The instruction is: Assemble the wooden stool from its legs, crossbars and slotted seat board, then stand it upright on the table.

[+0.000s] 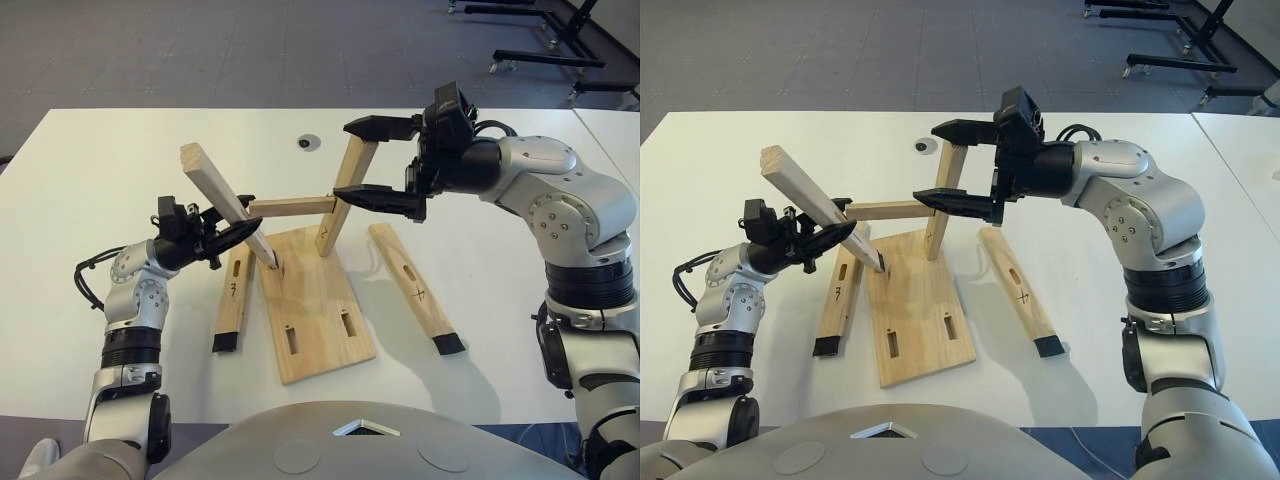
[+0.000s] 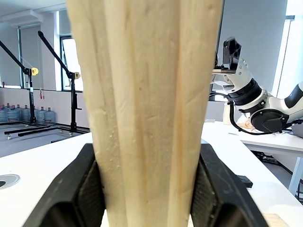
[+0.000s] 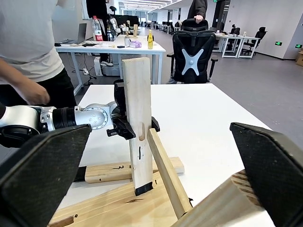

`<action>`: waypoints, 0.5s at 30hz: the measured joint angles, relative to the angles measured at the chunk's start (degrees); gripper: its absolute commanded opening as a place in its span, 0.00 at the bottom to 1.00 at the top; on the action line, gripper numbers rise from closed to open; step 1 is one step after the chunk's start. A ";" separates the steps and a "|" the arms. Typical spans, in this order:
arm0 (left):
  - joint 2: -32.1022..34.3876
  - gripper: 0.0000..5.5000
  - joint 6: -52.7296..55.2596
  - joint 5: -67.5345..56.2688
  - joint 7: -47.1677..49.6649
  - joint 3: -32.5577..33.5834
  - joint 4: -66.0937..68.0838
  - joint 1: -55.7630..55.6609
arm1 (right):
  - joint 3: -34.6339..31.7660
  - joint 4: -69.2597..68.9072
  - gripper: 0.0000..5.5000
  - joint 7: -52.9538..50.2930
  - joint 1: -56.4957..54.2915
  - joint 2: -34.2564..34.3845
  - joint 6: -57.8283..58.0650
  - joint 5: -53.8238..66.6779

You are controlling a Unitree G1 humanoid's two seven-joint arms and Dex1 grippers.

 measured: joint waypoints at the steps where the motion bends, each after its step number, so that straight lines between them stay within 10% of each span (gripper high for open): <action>1: 0.02 0.37 0.00 0.01 0.00 -0.08 0.32 -0.17 | 0.36 0.00 0.98 0.04 -0.28 0.03 0.00 -0.08; 9: 0.96 0.37 0.03 0.62 0.13 -0.87 4.36 -3.59 | 4.67 -0.38 0.98 1.41 1.74 1.05 2.80 -1.56; 15: 1.70 0.37 -0.63 0.62 -0.89 -1.85 4.99 -4.02 | -5.84 -0.93 0.98 0.17 -1.41 3.96 4.97 8.93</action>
